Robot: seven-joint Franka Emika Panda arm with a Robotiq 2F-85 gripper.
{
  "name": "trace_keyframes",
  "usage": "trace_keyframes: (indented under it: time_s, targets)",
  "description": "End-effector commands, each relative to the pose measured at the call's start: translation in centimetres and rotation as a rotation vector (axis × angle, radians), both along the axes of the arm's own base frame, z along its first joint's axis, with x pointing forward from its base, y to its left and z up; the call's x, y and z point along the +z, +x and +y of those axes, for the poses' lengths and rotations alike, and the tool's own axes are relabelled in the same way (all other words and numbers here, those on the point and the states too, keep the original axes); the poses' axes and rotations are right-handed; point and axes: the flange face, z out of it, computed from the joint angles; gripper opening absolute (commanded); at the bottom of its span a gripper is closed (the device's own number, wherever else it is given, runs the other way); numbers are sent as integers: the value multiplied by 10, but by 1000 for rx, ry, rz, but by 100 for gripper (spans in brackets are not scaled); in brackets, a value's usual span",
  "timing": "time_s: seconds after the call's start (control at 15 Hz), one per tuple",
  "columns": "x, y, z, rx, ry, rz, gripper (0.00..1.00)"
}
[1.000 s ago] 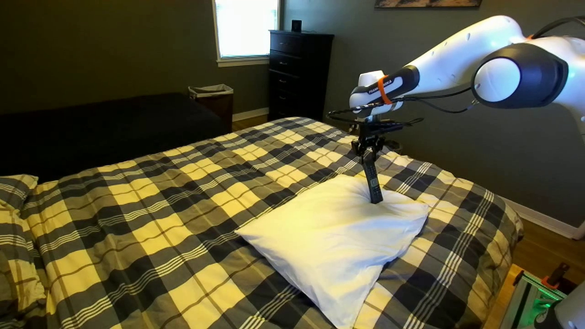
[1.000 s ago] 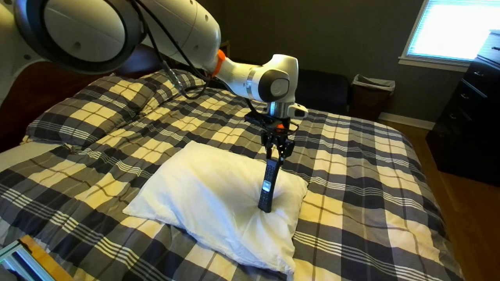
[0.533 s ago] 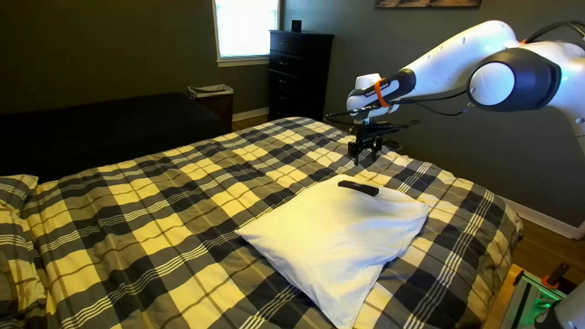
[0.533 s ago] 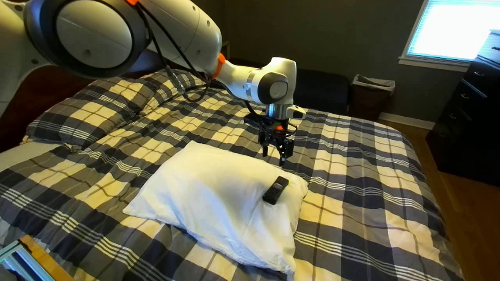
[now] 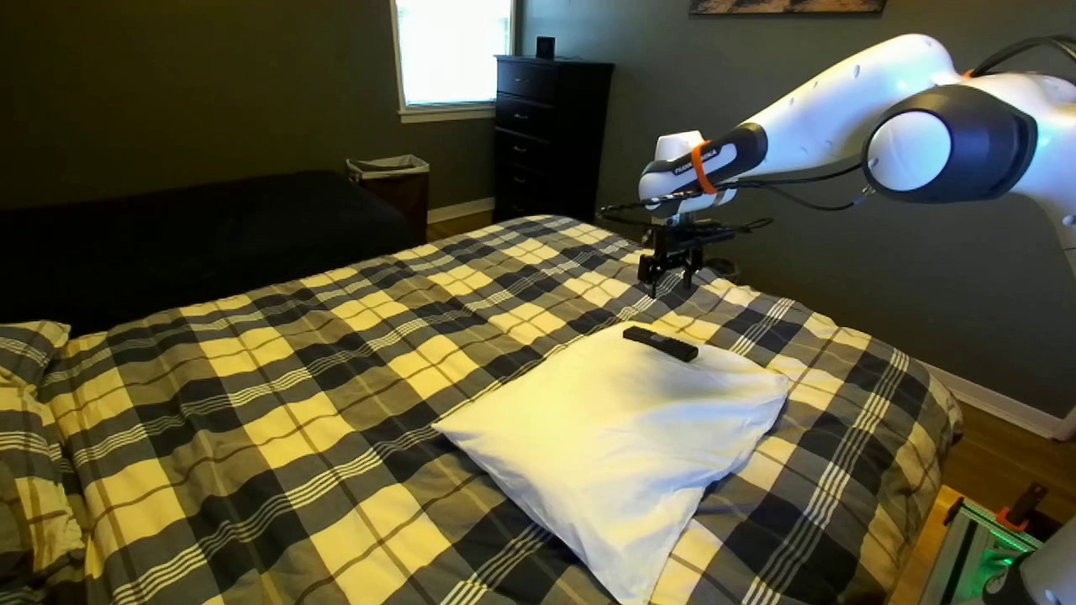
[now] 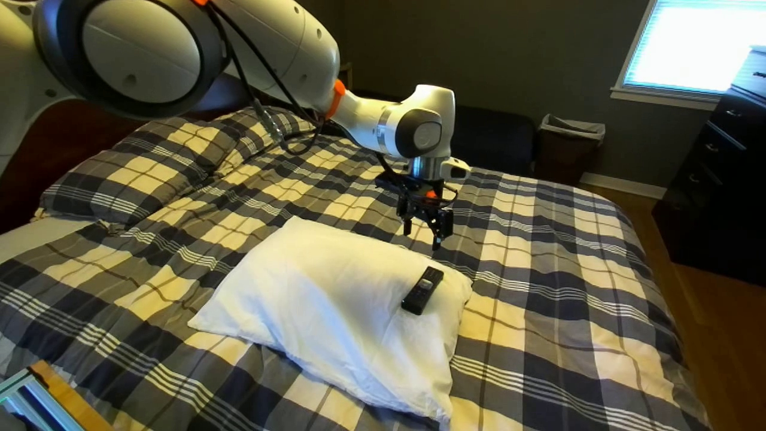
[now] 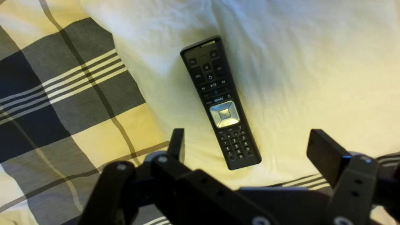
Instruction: Put the remote on the pillow
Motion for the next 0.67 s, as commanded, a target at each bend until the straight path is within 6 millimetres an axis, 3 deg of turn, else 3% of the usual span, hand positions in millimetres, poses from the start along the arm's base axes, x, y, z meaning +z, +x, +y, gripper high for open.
trace_keyframes:
  time_s: [0.0,0.33,0.4,0.6]
  targets:
    - [20,-10,-10,4,-13,-78,100]
    - [43,-26,-22,-31,-17,-155,100]
    - [38,-9,-22,-23,-36,-136,100]
    - [46,-18,-25,-33,-33,-142,100]
